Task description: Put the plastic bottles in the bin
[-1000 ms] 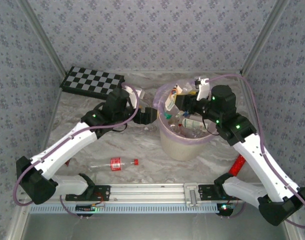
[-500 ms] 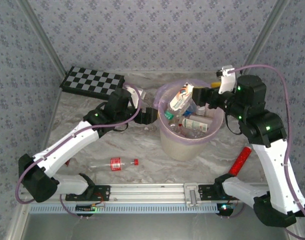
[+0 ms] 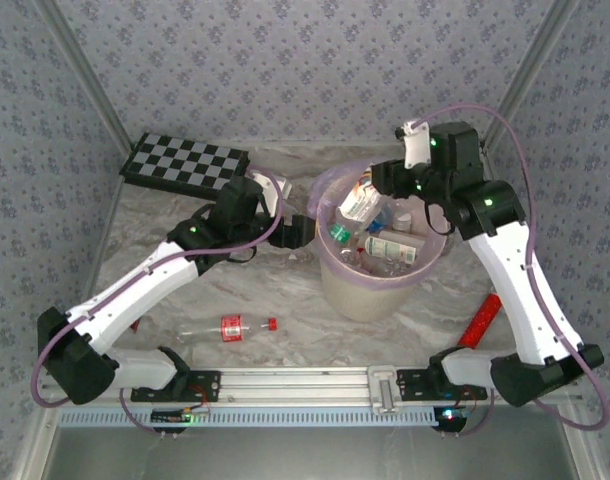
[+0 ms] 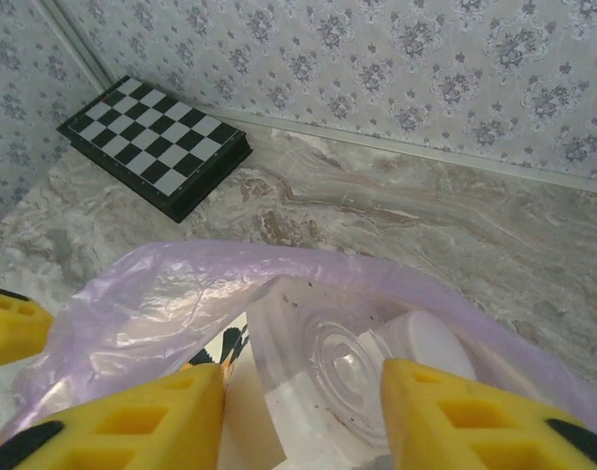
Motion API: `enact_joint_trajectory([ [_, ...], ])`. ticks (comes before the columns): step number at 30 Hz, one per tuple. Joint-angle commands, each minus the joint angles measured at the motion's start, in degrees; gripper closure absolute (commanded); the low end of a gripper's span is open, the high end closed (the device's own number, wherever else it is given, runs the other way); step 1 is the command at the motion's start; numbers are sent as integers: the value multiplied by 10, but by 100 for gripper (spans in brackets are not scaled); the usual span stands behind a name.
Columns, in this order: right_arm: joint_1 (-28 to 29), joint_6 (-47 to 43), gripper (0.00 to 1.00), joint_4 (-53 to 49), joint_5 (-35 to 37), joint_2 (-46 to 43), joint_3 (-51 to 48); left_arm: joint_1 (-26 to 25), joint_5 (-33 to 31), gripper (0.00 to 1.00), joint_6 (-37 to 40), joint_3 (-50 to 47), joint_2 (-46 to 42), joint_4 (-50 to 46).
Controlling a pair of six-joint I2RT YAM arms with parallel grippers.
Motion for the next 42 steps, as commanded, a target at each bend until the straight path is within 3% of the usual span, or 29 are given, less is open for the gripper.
enact_joint_trajectory([
  [1, -7, -9, 59, -71, 3, -56, -27, -2, -2, 6, 16, 17, 18, 3],
  [8, -54, 23, 60, -102, -17, -137, -83, 6, 3, 6, 25, 24, 33, 4],
  [9, -57, 23, 58, -110, -16, -133, -79, 8, 3, 6, 27, 24, 32, 3],
  [11, -60, 19, 42, -136, -3, -118, -62, 11, 1, 6, 27, 24, 28, -1],
  [13, -61, 14, 39, -144, 2, -113, -57, 13, -2, 6, 28, 20, 21, -6],
  [20, -54, 47, 58, -76, -73, -88, -105, 20, -68, 5, 42, 13, -21, -72],
  [23, -29, 67, 62, -50, -87, -76, -150, 25, -140, 2, 45, 30, -30, -150],
  [26, -15, 85, 62, -14, -86, -69, -191, 30, -161, 1, 58, 23, -46, -198],
  [33, -38, 115, 65, 100, -51, -36, -228, 67, -195, 1, -10, -11, -82, -298],
  [42, -48, 184, 71, 316, 53, 6, -294, 87, -183, 1, -40, -79, -120, -319],
])
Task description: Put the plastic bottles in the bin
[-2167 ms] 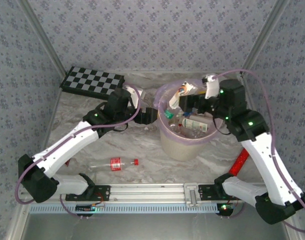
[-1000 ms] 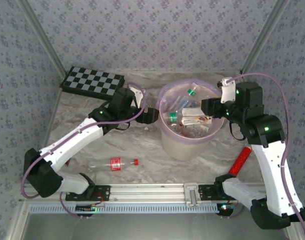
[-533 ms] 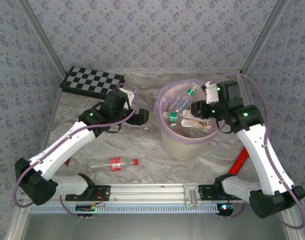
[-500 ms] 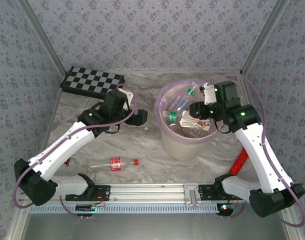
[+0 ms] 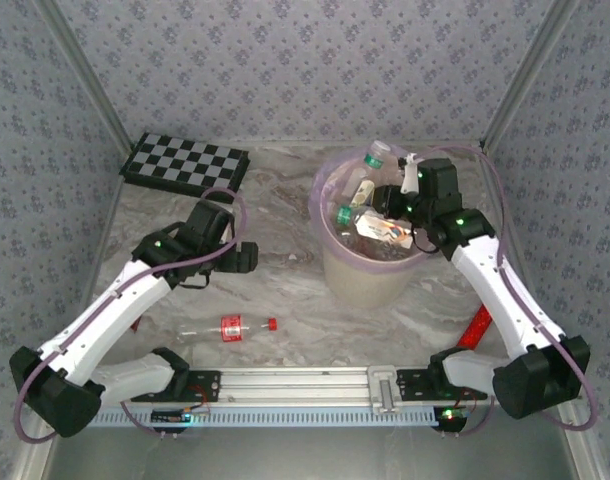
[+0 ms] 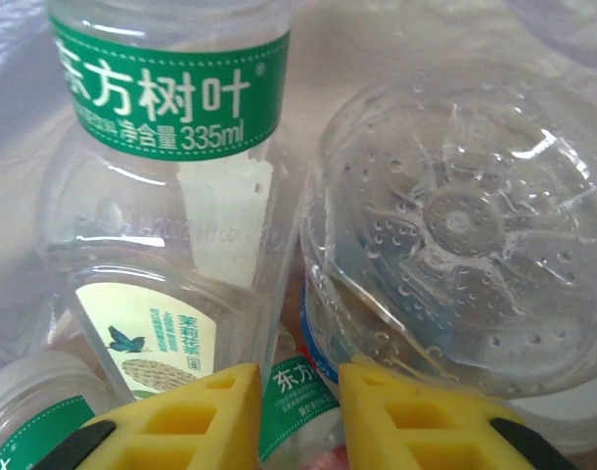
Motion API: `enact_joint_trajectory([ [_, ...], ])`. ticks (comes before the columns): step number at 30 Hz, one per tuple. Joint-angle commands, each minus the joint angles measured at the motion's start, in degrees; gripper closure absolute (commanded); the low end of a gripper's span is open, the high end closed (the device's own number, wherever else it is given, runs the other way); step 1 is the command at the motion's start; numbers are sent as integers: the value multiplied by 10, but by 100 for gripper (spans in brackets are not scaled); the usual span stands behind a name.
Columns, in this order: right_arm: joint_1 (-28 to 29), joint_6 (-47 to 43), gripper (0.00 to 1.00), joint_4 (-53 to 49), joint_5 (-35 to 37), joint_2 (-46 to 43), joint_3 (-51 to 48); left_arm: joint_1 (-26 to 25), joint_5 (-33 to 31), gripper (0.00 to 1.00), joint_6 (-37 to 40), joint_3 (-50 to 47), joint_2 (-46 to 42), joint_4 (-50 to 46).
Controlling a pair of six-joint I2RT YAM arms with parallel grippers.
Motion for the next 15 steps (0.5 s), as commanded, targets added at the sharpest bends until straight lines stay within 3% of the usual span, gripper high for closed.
enact_joint_trajectory([
  [1, -8, 36, 71, 115, 83, 37, -25, 23, 2, 1, -33, -29, -10, -24],
  [4, -12, 33, 72, 180, 98, 72, -13, 60, 44, 1, -60, -73, -14, -3],
  [8, -24, 21, 72, 176, 74, 125, 65, 62, 18, 1, -112, -86, -7, -28],
  [12, -28, -26, 60, 89, 76, 118, 135, 41, -54, 7, -302, -68, 0, -139],
  [15, -38, -46, 43, 14, 82, 95, 165, -37, -94, 3, -426, -75, -21, -150],
])
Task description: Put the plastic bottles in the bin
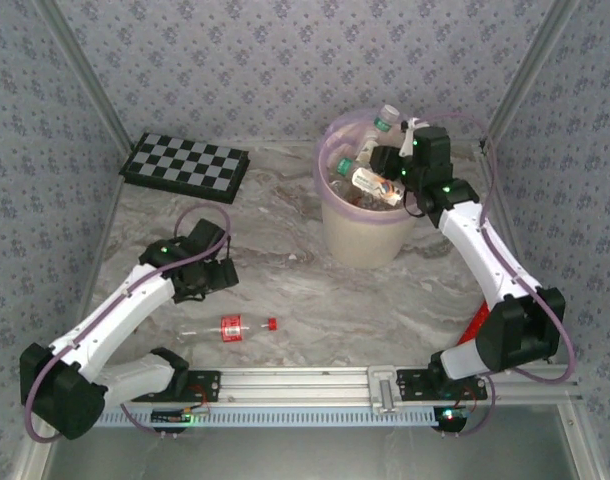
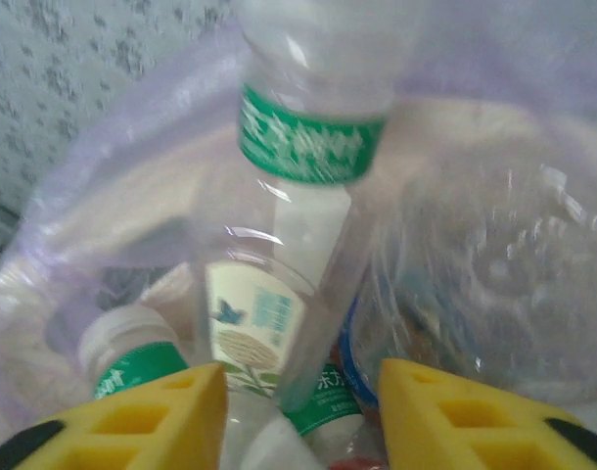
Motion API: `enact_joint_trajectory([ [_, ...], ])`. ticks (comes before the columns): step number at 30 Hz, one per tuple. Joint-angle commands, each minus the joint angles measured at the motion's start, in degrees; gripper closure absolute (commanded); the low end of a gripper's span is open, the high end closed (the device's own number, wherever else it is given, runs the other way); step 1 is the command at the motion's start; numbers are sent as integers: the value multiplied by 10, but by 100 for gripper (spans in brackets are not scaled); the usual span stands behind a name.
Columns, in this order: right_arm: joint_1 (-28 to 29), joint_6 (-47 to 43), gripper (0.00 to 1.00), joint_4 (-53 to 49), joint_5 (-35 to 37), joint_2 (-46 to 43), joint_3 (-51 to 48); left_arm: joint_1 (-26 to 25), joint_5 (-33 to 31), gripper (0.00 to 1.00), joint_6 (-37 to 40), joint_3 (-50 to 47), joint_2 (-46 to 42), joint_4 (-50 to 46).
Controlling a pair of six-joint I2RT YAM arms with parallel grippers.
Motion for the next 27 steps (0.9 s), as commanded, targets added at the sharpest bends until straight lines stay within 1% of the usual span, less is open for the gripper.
enact_joint_trajectory([
  [1, -12, -39, 39, -87, 20, -40, 43, -73, -66, 2, -203, 6, -26, -56],
  [3, -18, -38, 34, -105, 15, -58, 37, -94, -70, 1, -290, -29, -44, -28],
  [6, -24, -37, 28, -127, 2, -72, 36, -101, -38, 1, -392, -90, -62, 33],
  [7, -25, -38, 27, -135, 0, -74, 37, -105, -32, 1, -415, -98, -63, 39],
  [8, -27, -41, 26, -145, -1, -77, 38, -110, -33, 1, -435, -96, -60, 36],
  [10, -29, -43, 25, -149, 6, -87, 32, -126, -50, 1, -449, -72, -40, 10],
  [12, -34, -40, 25, -122, 12, -104, 6, -152, -70, 1, -496, -36, -3, -40],
  [13, -37, -35, 25, -113, 9, -111, -2, -158, -67, 1, -513, -25, 15, -51],
  [16, -46, -31, 25, -98, -4, -121, -13, -165, -25, 1, -547, -10, 62, -45],
  [17, -48, -31, 25, -99, -3, -122, -15, -169, -24, 1, -556, -7, 72, -50],
  [18, -50, -33, 25, -97, 0, -126, -17, -177, -30, 1, -580, -5, 76, -66],
  [20, -57, -33, 26, -89, 3, -137, -29, -192, -47, 1, -622, -11, 66, -81],
  [23, -71, -25, 26, -81, -8, -149, -45, -213, -61, 1, -678, -37, 26, -79],
  [25, -76, -22, 26, -82, -14, -150, -47, -223, -55, 1, -709, -63, 7, -71],
  [27, -78, -20, 26, -82, -14, -150, -50, -233, -49, 2, -733, -96, -1, -35],
])
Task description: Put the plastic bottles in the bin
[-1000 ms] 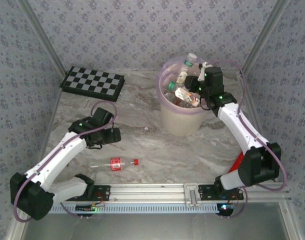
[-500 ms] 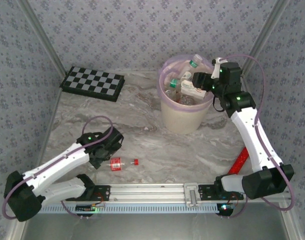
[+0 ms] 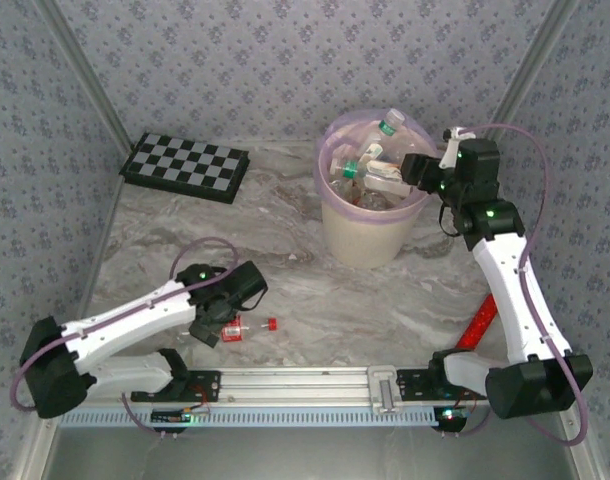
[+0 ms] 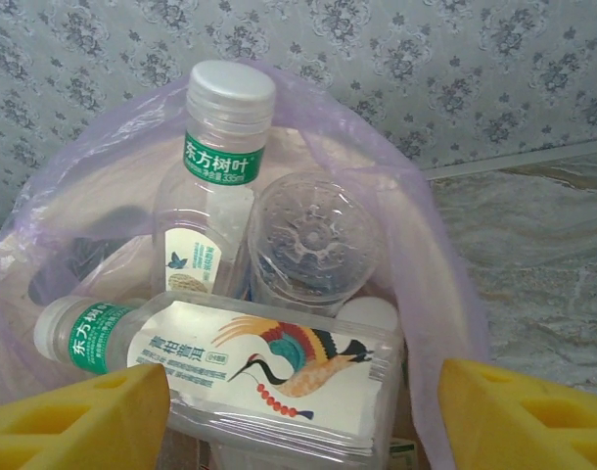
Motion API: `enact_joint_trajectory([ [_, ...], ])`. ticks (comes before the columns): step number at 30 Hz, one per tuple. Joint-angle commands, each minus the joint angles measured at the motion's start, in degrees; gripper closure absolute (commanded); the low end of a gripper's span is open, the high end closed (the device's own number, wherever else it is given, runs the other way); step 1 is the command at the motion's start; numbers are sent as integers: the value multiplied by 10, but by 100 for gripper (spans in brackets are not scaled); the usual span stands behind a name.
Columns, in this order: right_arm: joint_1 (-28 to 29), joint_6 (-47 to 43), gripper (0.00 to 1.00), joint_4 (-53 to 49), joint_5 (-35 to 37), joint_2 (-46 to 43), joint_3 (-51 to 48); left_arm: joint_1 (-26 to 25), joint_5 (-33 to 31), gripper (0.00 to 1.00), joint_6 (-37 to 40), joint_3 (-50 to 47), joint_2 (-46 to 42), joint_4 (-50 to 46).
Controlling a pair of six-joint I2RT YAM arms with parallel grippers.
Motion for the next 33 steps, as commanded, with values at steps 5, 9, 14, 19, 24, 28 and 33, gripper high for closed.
enact_joint_trajectory([
  [5, -7, 25, 26, 18, -7, -15, -18, -17, 15, 6, -113, -80, 21, 96],
  [9, -7, 25, 26, 7, -3, -23, -18, -4, 17, 10, -91, -91, 46, 145],
  [14, -7, 25, 26, -13, -4, -41, -10, 41, 34, 26, 16, -119, 71, 271],
  [19, -7, 31, 26, -52, -47, -49, 17, 68, 19, 46, 130, -49, 124, 217],
  [24, -6, 39, 26, -67, -54, -60, 25, 89, 1, 60, 191, -23, 137, 231],
  [28, -4, 45, 26, -70, -70, -63, 34, 110, -29, 65, 275, 11, 115, 218],
  [33, 2, 55, 26, -55, -140, -53, 48, 125, -71, 65, 452, 61, 58, 232],
])
